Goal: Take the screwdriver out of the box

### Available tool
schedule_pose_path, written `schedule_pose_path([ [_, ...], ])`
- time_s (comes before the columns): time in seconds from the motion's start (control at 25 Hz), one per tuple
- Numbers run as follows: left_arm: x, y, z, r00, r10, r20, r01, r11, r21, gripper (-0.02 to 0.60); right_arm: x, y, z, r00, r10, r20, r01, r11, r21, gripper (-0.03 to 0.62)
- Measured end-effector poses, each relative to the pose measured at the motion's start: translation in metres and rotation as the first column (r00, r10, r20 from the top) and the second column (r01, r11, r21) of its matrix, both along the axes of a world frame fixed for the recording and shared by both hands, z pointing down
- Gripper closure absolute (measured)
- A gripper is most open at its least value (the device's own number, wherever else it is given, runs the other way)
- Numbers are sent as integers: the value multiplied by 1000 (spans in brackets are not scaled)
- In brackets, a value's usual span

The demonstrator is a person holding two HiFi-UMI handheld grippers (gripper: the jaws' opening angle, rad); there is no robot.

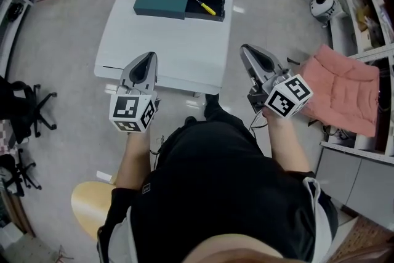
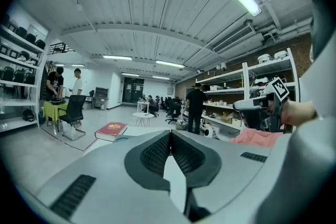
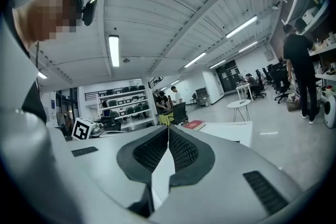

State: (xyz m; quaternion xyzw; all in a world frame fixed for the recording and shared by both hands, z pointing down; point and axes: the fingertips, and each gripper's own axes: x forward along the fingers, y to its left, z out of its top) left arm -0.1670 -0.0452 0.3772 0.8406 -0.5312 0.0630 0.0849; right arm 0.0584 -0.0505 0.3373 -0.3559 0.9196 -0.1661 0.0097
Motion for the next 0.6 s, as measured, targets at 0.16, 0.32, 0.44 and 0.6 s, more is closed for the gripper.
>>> schedule_pose_path([
  [0.16,6,-28,1,1000,-13,9,13,1000,-11,566,4,-34,3,1000,-22,16,22,1000,-6,563],
  [0.32,16,-62,-2,999,-36,17,36,999,-20,566,14,-75,10,998,-48,32,49,999,-18,563],
  [0.44,28,-86,-2,999,-44,31,45,999,-29,566,24,-104,16,998,-56,38,58,997,-43,563],
  [0.6,39,-115,-1,997,-72,37,74,996,-47,566,33,-141,26,995,-92,49,95,993,-65,563],
])
